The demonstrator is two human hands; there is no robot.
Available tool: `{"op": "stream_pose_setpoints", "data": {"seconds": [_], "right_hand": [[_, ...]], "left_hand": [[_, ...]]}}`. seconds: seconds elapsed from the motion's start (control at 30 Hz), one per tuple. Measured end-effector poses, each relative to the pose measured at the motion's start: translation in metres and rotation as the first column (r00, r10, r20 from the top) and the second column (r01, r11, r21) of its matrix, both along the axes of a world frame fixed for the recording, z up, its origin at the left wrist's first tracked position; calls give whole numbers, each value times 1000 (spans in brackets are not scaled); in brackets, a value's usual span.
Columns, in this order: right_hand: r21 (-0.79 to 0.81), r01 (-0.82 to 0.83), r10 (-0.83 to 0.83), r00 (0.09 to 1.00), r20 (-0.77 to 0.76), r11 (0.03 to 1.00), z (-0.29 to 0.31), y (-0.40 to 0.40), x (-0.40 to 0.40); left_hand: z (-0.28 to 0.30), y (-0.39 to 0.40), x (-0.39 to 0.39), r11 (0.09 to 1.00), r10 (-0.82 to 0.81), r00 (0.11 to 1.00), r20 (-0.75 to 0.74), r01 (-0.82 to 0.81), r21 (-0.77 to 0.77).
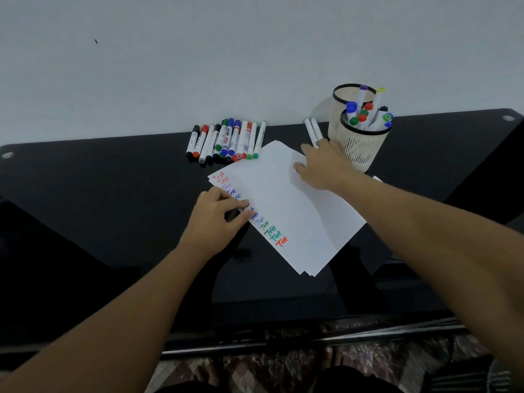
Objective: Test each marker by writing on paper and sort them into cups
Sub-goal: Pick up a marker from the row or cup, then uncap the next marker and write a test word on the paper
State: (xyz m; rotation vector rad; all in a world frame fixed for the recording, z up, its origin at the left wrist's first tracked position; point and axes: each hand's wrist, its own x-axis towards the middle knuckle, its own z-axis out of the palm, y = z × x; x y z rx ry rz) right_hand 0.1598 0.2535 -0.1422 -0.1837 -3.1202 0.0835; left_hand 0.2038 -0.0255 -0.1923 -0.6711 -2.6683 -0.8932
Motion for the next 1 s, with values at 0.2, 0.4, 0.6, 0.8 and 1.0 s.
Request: {"op": "stream_pose_setpoints", "data": {"seconds": [0.2, 0.4, 0.6, 0.8, 1.0], "right_hand": [[17, 63, -63, 997, 41, 998, -5, -9, -9], [-8, 52, -52, 995, -90, 999, -12, -7, -4], [47, 122, -122, 993, -4, 991, -12, -8, -14], [30, 106, -104, 992, -72, 994, -8, -8, -19], [-116, -57, -3, 889, -458, 992, 2, -1, -14]], "left_hand": [[-2, 0, 0, 1000, 3, 1000, -3, -3, 24], [-1, 1, 1, 1000, 4, 1000, 2, -4, 19], [0, 1, 1, 1000, 7, 1000, 7, -7, 18], [-2, 1, 0, 999, 16, 1000, 14, -16, 28], [-2, 2, -1, 1000, 13, 1000, -5, -13, 17]]}}
